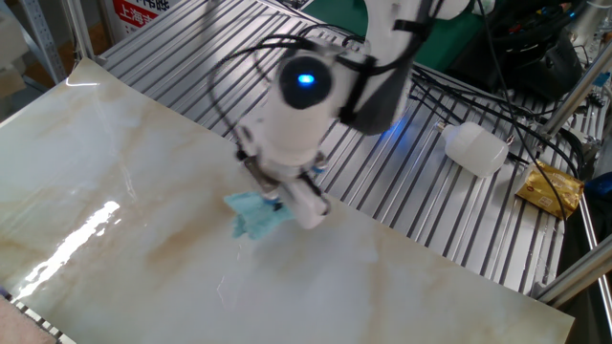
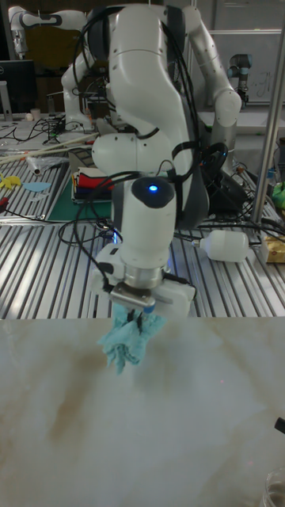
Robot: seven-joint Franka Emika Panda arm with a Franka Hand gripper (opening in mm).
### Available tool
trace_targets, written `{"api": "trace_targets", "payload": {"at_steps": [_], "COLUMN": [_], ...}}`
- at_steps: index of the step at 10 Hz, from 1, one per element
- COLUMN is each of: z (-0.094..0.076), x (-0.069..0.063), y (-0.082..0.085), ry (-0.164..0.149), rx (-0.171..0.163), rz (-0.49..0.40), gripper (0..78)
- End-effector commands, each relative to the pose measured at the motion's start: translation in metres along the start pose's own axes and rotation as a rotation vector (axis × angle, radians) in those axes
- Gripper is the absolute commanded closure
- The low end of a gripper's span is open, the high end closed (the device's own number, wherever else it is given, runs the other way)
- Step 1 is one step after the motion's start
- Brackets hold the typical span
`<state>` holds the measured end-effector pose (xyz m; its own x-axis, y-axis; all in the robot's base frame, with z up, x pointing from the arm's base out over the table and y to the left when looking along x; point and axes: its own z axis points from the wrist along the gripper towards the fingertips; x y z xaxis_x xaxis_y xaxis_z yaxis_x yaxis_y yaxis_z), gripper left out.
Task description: Clean the tabletop with a sponge
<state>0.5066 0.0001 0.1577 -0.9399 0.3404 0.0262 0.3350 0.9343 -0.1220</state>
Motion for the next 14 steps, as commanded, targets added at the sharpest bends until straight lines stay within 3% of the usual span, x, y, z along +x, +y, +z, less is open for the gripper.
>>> {"api": "trace_targets", "payload": {"at_steps": [1, 2, 3, 4, 8, 9, 10, 14], "z": [-0.004, 0.006, 0.006, 0.024, 0.041, 0.041, 0.043, 0.055], "x": [-0.035, -0.042, -0.042, -0.051, -0.055, -0.055, -0.054, -0.036], "y": [-0.017, -0.028, -0.028, -0.039, -0.035, -0.035, -0.034, -0.025], "ry": [0.002, 0.001, 0.001, 0.001, 0.013, 0.017, 0.054, 0.057], "rx": [0.019, 0.017, 0.017, 0.015, -0.005, -0.005, -0.009, -0.010], "rz": [-0.026, -0.046, -0.046, -0.054, -0.050, -0.050, -0.044, -0.023], "gripper": [76.3, 76.3, 76.3, 76.3, 76.3, 76.3, 76.3, 76.3]}}
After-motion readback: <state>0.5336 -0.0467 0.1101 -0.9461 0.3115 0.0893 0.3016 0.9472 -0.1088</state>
